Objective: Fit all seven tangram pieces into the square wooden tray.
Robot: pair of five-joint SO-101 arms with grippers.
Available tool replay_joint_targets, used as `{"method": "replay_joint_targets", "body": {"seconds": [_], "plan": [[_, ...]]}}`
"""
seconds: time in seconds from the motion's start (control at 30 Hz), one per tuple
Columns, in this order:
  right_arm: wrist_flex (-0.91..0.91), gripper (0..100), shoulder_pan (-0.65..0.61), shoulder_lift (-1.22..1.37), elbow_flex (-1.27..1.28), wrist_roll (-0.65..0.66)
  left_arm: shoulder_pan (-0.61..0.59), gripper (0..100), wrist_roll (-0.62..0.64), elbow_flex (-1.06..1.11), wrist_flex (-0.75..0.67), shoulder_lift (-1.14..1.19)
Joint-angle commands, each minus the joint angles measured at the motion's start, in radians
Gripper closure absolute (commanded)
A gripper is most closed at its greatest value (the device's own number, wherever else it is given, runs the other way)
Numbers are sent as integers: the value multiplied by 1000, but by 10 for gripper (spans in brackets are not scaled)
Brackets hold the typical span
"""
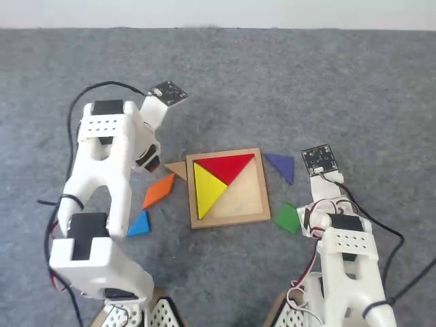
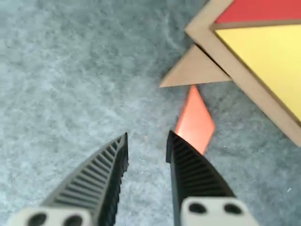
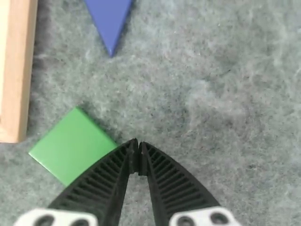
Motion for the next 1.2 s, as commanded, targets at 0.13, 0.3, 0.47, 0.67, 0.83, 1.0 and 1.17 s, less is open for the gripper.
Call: {"method": "replay_joint_targets", "body": {"seconds": [0.13,0.3,0.47,0.67,0.83,1.0,1.17], "plan": [[-15,991,-5,-27,-6,14,92,870,11,177,-57,-32],[-15,991,-5,-27,-6,14,107,868,12,309,-184,-31],[-15,991,-5,-27,-6,14,81,820,51,343,-253,-21],[-15,991,-5,-27,-6,14,28,819,12,341,-281,-20],[-15,991,-5,-27,-6,14,11,885,-14,328,-275,-20],[-15,991,-5,-27,-5,14,-23,899,-8,214,-273,-20],[-15,991,-5,-27,-5,14,-60,870,-15,104,-199,-20]]}}
